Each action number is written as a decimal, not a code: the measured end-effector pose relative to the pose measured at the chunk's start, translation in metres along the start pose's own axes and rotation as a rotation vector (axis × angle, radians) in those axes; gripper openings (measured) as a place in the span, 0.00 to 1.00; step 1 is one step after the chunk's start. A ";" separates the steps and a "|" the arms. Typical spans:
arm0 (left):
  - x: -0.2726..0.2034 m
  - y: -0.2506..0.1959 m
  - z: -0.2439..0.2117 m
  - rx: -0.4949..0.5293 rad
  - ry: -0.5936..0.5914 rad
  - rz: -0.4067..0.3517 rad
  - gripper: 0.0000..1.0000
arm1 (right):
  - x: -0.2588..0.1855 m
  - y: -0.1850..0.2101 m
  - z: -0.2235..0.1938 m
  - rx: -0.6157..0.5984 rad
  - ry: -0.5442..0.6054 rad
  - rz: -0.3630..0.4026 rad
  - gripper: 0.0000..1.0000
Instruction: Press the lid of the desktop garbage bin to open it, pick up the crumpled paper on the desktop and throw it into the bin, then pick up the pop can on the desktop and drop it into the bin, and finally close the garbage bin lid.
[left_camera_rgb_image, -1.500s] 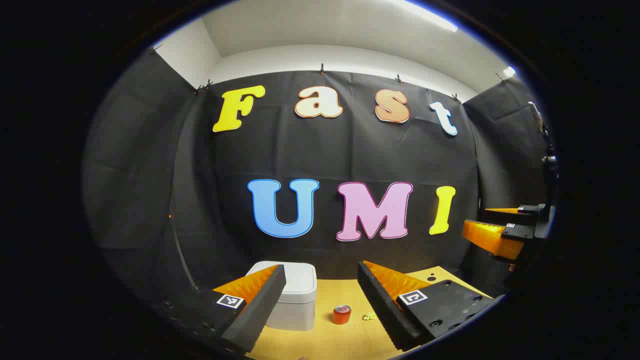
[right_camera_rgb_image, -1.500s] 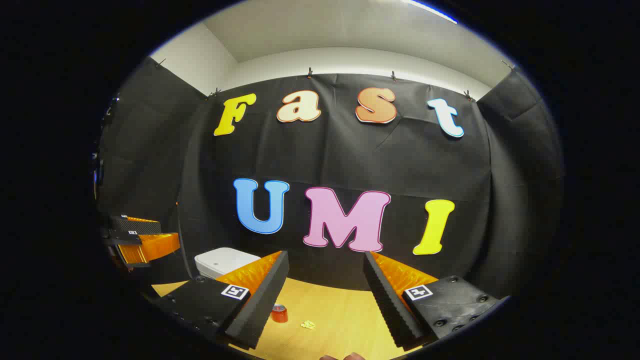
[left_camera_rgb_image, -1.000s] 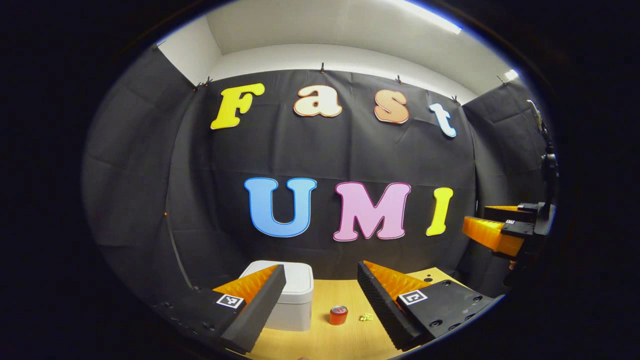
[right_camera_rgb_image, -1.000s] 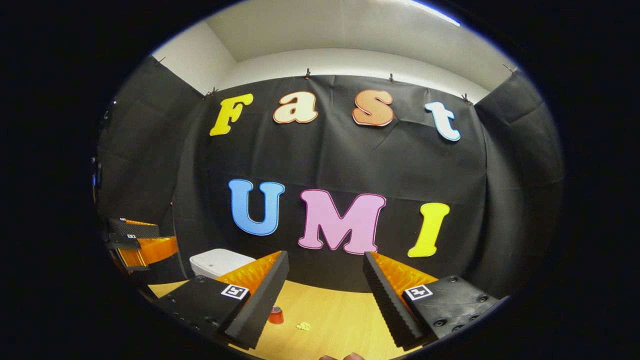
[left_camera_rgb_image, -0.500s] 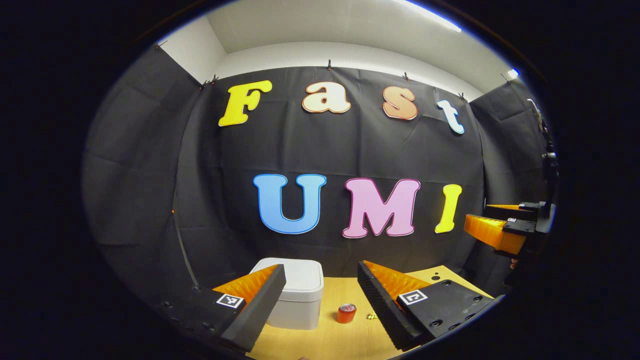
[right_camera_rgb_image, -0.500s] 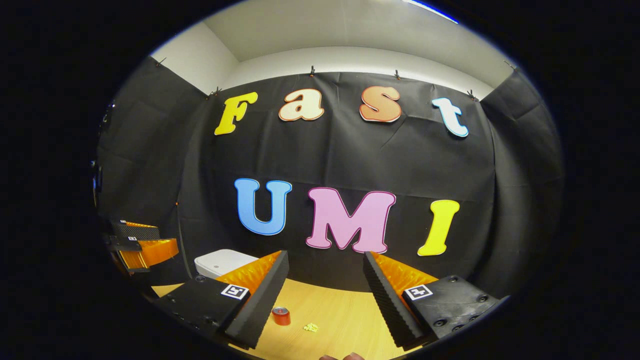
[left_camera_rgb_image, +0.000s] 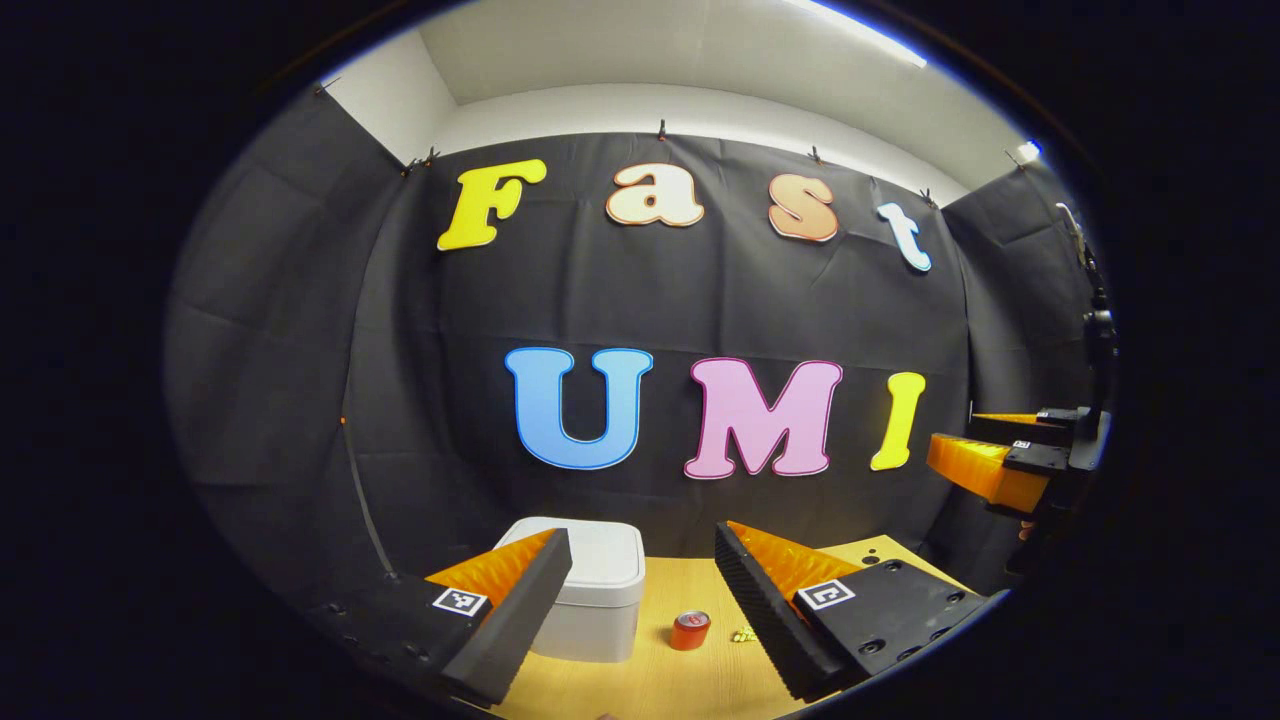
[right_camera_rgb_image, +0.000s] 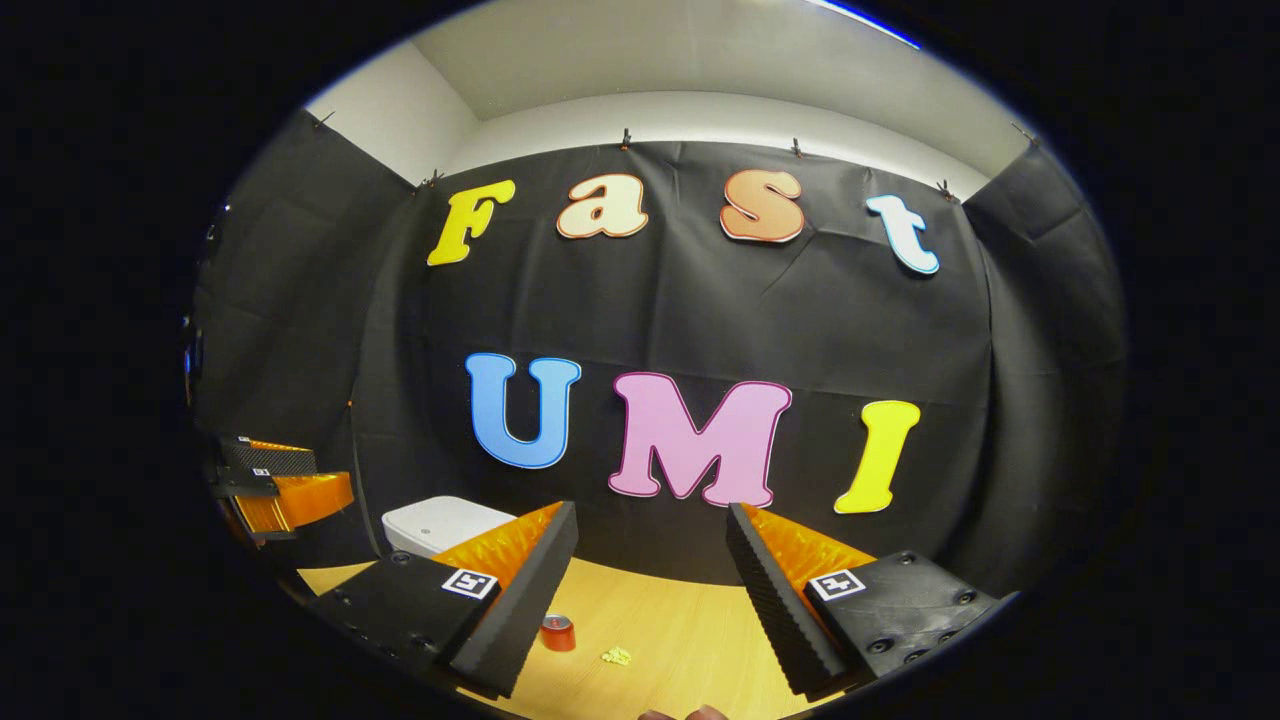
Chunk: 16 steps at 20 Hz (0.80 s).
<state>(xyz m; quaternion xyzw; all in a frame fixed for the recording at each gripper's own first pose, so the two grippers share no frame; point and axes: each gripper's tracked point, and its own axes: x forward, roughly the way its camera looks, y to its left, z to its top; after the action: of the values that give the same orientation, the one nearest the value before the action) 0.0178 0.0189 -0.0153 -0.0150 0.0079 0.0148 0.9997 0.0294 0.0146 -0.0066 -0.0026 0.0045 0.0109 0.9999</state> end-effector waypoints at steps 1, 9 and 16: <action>0.001 -0.001 0.000 0.003 0.001 -0.001 0.96 | 0.001 -0.001 0.000 0.002 -0.002 -0.001 0.97; 0.011 -0.006 0.000 -0.014 -0.013 -0.017 0.96 | -0.005 -0.022 0.002 0.003 -0.005 -0.046 0.97; 0.016 -0.014 0.001 -0.002 -0.012 -0.024 0.96 | -0.004 -0.027 -0.005 0.017 0.008 -0.051 0.96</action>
<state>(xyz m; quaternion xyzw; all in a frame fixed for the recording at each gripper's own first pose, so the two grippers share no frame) 0.0341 0.0056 -0.0141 -0.0160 0.0015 0.0032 0.9999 0.0265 -0.0129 -0.0116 0.0060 0.0084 -0.0149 0.9998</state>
